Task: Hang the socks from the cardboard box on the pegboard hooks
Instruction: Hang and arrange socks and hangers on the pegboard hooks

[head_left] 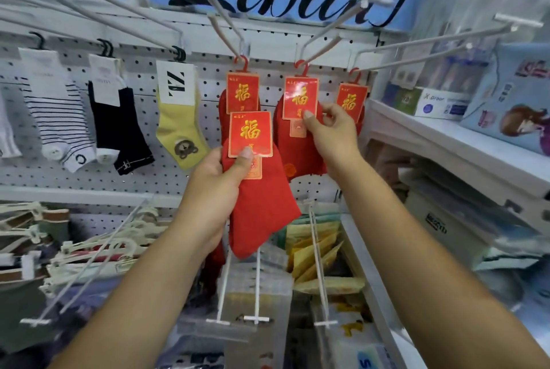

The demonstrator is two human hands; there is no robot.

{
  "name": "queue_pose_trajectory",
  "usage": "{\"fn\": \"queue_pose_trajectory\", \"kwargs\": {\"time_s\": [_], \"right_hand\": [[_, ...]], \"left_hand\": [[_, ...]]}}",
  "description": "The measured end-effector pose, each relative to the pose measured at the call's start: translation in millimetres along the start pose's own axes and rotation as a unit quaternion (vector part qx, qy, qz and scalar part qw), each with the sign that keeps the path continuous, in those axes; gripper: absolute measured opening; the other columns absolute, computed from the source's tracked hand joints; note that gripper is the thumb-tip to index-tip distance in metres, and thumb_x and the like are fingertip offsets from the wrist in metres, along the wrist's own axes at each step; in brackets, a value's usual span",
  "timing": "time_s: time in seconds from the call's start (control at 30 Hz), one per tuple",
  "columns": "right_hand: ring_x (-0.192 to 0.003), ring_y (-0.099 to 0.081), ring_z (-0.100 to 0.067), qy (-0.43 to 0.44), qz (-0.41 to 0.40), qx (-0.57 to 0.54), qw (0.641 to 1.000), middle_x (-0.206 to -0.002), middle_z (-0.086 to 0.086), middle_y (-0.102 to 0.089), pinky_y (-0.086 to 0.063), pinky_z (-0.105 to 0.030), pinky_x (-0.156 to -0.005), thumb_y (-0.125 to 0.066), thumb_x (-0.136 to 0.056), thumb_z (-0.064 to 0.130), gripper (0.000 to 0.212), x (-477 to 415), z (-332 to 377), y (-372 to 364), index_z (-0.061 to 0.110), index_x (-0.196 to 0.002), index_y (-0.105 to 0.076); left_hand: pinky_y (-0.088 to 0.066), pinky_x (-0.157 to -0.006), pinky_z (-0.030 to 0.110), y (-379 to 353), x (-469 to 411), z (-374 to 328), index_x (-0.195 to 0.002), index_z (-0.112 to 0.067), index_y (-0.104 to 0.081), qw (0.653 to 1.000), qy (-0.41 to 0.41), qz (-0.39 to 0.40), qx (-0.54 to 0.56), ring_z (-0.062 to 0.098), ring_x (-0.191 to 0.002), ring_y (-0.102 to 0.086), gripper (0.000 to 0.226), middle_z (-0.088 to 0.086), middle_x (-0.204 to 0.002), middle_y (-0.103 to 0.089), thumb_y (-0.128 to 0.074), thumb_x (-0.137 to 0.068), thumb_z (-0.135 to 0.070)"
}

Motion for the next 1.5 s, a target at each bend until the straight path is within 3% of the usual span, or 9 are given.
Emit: {"fn": "queue_pose_trajectory", "kwargs": {"time_s": [0.2,0.3,0.4,0.5,0.67,0.83,1.0,1.2,1.5], "right_hand": [[-0.107,-0.065,-0.013,0.009,-0.030,0.076,0.997,-0.116,-0.001,-0.069,-0.054,-0.038,-0.098,-0.066,-0.096,0.027,0.028,11.4,3.1,10.2,0.013,-0.120,-0.064],[-0.105,-0.063,-0.006,0.058,-0.059,0.066,0.994,-0.113,0.007,-0.068,-0.052,-0.032,-0.098,-0.063,-0.097,0.034,0.026,38.3,13.6,16.2,0.019,-0.117,-0.066],[-0.104,-0.069,-0.008,0.038,0.067,0.012,0.997,-0.111,0.005,-0.073,-0.056,-0.032,-0.092,-0.061,-0.097,0.042,0.030,59.2,24.2,18.7,0.022,-0.120,-0.065],[-0.101,-0.073,-0.020,0.040,0.147,-0.024,0.988,-0.105,-0.008,-0.075,-0.060,-0.040,-0.088,-0.064,-0.098,0.024,0.036,63.2,31.9,20.6,0.017,-0.132,-0.054],[-0.097,-0.071,-0.033,0.094,0.093,0.013,0.991,-0.097,-0.017,-0.073,-0.056,-0.052,-0.091,-0.064,-0.097,0.010,0.041,49.3,39.4,22.7,0.011,-0.135,-0.051],[-0.095,-0.070,-0.021,0.140,0.008,0.060,0.988,-0.097,-0.006,-0.072,-0.057,-0.045,-0.091,-0.062,-0.097,0.011,0.047,23.0,47.1,21.0,0.018,-0.141,-0.047],[-0.094,-0.070,-0.011,0.153,0.020,0.068,0.986,-0.106,0.002,-0.070,-0.061,-0.035,-0.082,-0.057,-0.100,0.008,0.051,11.5,44.6,18.8,0.028,-0.145,-0.044],[-0.095,-0.067,-0.011,0.162,0.032,0.103,0.981,-0.111,0.000,-0.067,-0.060,-0.024,-0.076,-0.057,-0.099,0.006,0.051,0.1,34.1,14.9,0.029,-0.145,-0.050],[-0.086,-0.062,0.000,0.152,0.041,0.156,0.975,-0.119,0.005,-0.060,-0.049,-0.005,-0.060,-0.062,-0.098,0.011,0.047,-15.3,21.0,8.0,0.029,-0.140,-0.055]], "left_hand": [[-0.061,-0.080,0.040,-8.0,-5.9,0.7,-0.119,-0.025,-0.067,0.999,-0.017,0.014,-0.031,0.019,-0.097,-0.076,0.025,-0.001,-0.106,-0.078,-0.060,-0.100,-0.039],[-0.060,-0.082,0.040,-15.1,-9.2,1.2,-0.119,-0.026,-0.064,0.998,-0.038,0.025,-0.052,0.017,-0.098,-0.075,0.024,-0.002,-0.107,-0.078,-0.059,-0.100,-0.039],[-0.061,-0.080,0.039,-27.2,-12.0,1.4,-0.118,-0.030,-0.063,0.995,-0.046,0.040,-0.074,0.015,-0.096,-0.075,0.020,-0.004,-0.107,-0.077,-0.058,-0.101,-0.040],[-0.062,-0.079,0.037,-37.3,-14.2,-0.7,-0.116,-0.031,-0.064,0.993,-0.051,0.061,-0.085,0.015,-0.096,-0.075,0.018,-0.003,-0.106,-0.077,-0.057,-0.101,-0.039],[-0.062,-0.077,0.030,-34.7,-27.6,-17.2,-0.108,-0.027,-0.064,0.991,-0.070,0.009,-0.112,0.014,-0.094,-0.075,0.017,-0.004,-0.100,-0.077,-0.059,-0.100,-0.041],[-0.042,-0.087,0.013,-19.3,-55.0,-56.9,-0.136,-0.024,-0.048,0.947,-0.203,-0.142,-0.205,0.002,-0.116,-0.056,0.048,-0.016,-0.127,-0.056,-0.067,-0.095,-0.041],[-0.041,-0.106,0.028,-19.6,-72.3,-80.8,-0.124,-0.028,-0.058,0.932,-0.251,-0.100,-0.241,-0.001,-0.122,-0.052,0.031,-0.016,-0.127,-0.059,-0.067,-0.096,-0.037],[-0.042,-0.102,0.027,-12.2,-79.3,-80.6,-0.117,-0.034,-0.058,0.919,-0.271,-0.075,-0.275,-0.013,-0.114,-0.052,0.021,-0.029,-0.113,-0.061,-0.065,-0.097,-0.033],[-0.046,-0.108,0.042,-2.1,-78.3,-86.7,-0.118,-0.044,-0.056,0.908,-0.270,-0.056,-0.317,-0.001,-0.124,-0.054,0.024,-0.022,-0.124,-0.062,-0.063,-0.098,-0.033]]}}
Point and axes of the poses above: each hand's wrist, its own x-axis away from the middle knuckle, its own y-axis out of the back of the hand, z = x × y, the point moved 1 cm from there along -x, towards the middle knuckle
